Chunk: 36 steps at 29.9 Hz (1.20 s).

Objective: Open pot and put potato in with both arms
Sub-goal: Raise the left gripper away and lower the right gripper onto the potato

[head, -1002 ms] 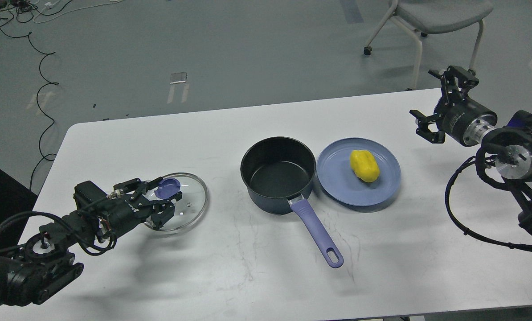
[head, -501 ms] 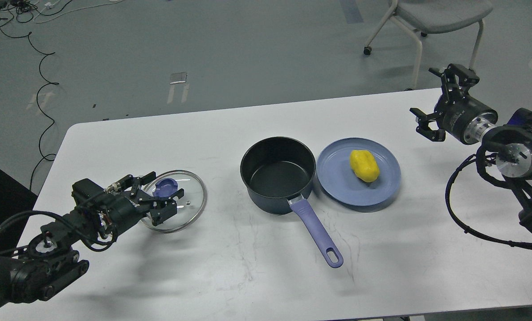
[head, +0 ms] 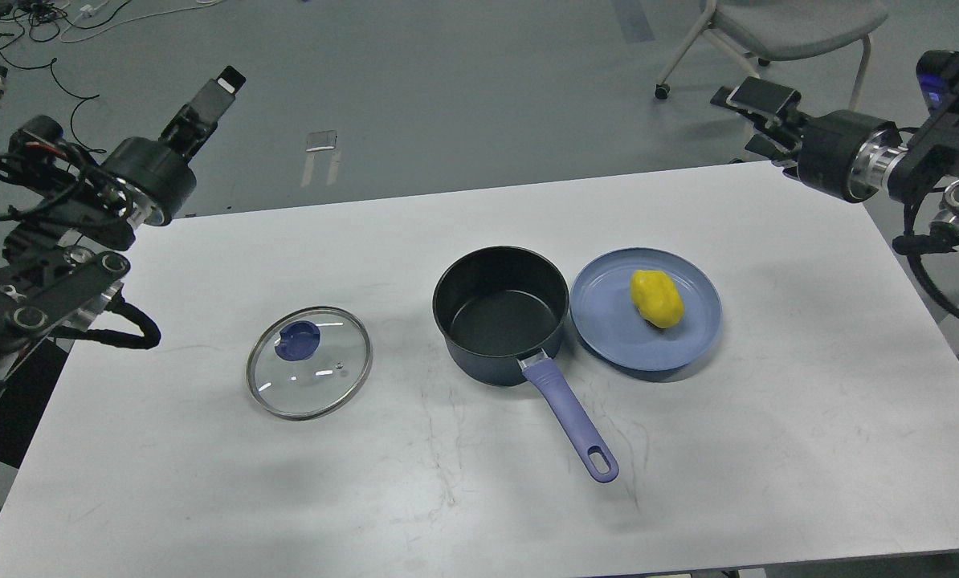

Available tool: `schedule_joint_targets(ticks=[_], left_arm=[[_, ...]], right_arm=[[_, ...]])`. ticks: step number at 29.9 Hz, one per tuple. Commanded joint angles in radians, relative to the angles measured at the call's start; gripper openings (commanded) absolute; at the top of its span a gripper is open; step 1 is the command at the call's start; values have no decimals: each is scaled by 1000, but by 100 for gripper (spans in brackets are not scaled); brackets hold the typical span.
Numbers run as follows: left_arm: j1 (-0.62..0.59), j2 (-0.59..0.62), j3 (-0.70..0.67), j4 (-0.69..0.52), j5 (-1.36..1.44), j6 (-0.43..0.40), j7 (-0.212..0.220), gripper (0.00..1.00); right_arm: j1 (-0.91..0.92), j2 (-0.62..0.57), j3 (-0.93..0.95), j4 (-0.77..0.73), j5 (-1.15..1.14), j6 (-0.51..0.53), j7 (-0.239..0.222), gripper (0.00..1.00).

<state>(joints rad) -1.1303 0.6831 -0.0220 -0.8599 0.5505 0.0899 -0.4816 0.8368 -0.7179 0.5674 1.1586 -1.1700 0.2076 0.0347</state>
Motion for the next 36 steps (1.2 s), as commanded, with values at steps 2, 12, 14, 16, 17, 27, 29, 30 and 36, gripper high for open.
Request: schedule_joint_targets(ticks=[2, 12, 14, 16, 17, 27, 29, 30, 36], left_arm=[[-17, 6, -54, -1, -106, -143, 63, 98], [15, 15, -130, 1, -106, -243, 61, 98], [23, 15, -130, 2, -106, -242, 61, 98], [32, 13, -130, 2, -104, -236, 58, 98], [32, 13, -130, 2, -103, -233, 57, 98], [32, 6, -130, 2, -99, -210, 55, 98], [32, 4, -128, 2, -98, -205, 55, 98], [32, 4, -128, 2, -98, -202, 54, 98], [35, 1, -121, 2, -93, -170, 55, 98]], right_arm=[[31, -15, -165, 26, -197, 1, 13, 95], [24, 176, -299, -131, -240, 1, 8, 98], [15, 184, -311, -132, -238, 3, 7, 99], [21, 210, -343, -132, -240, 4, 7, 99], [25, 224, -354, -132, -238, 4, 7, 99], [28, 245, -382, -160, -257, 4, -2, 90], [28, 245, -382, -160, -260, 4, -6, 79], [30, 245, -388, -160, -266, 4, -9, 65], [30, 245, -406, -169, -269, -1, 1, 40]])
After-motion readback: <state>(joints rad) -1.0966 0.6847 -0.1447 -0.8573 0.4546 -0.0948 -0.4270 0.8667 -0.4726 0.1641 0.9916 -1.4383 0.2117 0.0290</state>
